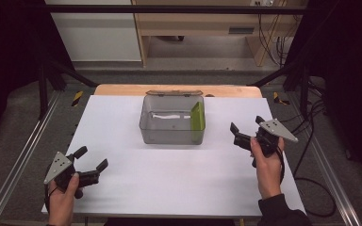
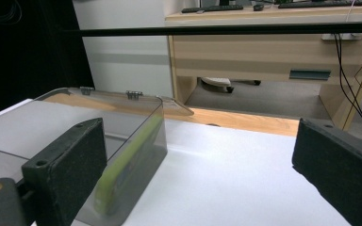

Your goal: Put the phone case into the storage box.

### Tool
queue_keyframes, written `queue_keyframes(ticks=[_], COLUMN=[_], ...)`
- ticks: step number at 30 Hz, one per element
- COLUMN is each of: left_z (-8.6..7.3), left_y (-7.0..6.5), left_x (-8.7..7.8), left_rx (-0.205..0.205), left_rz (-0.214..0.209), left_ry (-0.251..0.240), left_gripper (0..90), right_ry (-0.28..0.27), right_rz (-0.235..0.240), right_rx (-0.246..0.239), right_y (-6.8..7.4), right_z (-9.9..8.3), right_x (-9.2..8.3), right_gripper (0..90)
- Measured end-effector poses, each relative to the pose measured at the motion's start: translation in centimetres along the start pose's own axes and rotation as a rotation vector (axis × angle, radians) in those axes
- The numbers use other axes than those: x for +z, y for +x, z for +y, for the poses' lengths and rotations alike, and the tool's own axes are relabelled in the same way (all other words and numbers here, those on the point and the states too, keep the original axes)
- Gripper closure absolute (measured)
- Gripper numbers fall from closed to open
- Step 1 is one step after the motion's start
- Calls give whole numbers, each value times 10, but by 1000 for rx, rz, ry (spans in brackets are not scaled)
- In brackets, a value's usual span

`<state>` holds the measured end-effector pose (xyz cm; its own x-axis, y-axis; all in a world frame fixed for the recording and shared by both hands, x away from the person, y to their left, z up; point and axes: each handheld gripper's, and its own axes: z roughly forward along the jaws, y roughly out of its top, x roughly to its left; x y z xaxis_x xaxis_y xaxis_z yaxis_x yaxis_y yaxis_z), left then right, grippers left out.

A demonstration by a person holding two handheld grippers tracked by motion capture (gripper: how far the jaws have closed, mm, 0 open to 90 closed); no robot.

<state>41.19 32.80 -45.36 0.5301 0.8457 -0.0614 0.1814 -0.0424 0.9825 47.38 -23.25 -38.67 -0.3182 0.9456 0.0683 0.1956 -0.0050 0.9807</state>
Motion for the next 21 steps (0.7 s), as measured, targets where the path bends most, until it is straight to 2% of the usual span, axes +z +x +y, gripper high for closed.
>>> queue_keyframes(ticks=[21], left_z=[-1], left_y=[-2], left_x=[1], left_rx=[4], left_rz=[-2], left_ry=[2], left_gripper=[18], right_ry=[4], right_rz=[10], right_rx=[-26], right_y=[-8], right_z=[-20], right_x=[-17], right_gripper=[41])
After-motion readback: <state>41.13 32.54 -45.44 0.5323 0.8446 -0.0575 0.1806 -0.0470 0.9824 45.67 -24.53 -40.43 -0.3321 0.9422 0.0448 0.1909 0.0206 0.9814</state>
